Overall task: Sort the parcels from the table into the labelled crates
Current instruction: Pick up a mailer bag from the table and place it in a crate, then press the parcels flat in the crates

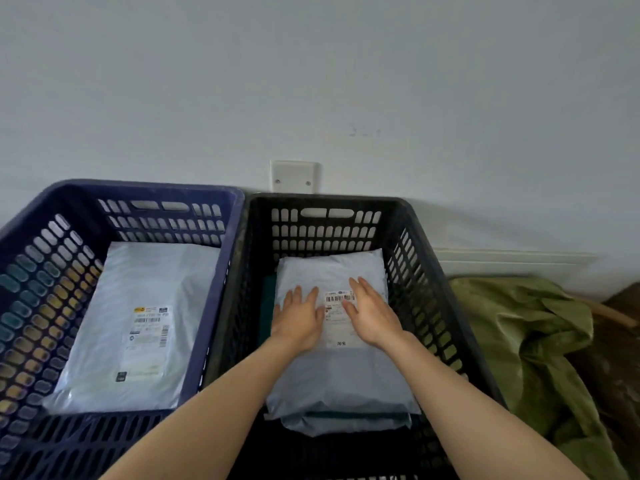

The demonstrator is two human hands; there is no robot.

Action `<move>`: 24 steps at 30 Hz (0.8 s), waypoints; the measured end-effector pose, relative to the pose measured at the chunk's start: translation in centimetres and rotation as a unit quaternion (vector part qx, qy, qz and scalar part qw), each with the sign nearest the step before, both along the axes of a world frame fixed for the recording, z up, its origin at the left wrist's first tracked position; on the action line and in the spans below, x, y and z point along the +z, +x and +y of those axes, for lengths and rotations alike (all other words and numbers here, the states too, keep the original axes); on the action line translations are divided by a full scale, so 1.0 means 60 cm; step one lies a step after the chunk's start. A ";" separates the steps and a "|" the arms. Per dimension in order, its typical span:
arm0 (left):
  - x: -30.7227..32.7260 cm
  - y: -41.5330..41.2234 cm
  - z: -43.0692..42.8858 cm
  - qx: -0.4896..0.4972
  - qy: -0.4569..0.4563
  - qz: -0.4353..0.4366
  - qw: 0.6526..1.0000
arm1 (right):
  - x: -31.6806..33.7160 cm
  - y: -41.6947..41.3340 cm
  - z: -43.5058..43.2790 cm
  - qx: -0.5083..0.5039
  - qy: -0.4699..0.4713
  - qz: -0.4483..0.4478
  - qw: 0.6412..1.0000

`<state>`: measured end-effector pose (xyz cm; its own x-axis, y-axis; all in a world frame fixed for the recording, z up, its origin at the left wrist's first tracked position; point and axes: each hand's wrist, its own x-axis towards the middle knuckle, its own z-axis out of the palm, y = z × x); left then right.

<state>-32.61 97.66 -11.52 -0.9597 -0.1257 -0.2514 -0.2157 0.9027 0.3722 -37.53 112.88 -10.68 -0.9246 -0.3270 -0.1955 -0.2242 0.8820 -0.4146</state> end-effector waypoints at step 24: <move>0.240 0.362 -0.139 0.036 -0.156 0.141 0.977 | 0.208 0.282 -0.117 0.102 -0.135 0.121 0.978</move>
<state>-10.90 89.31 2.86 -0.9714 -0.2228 0.0821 -0.2106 0.9681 0.1356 -20.63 105.87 1.83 -0.8430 -0.5197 0.1389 -0.5047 0.6746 -0.5387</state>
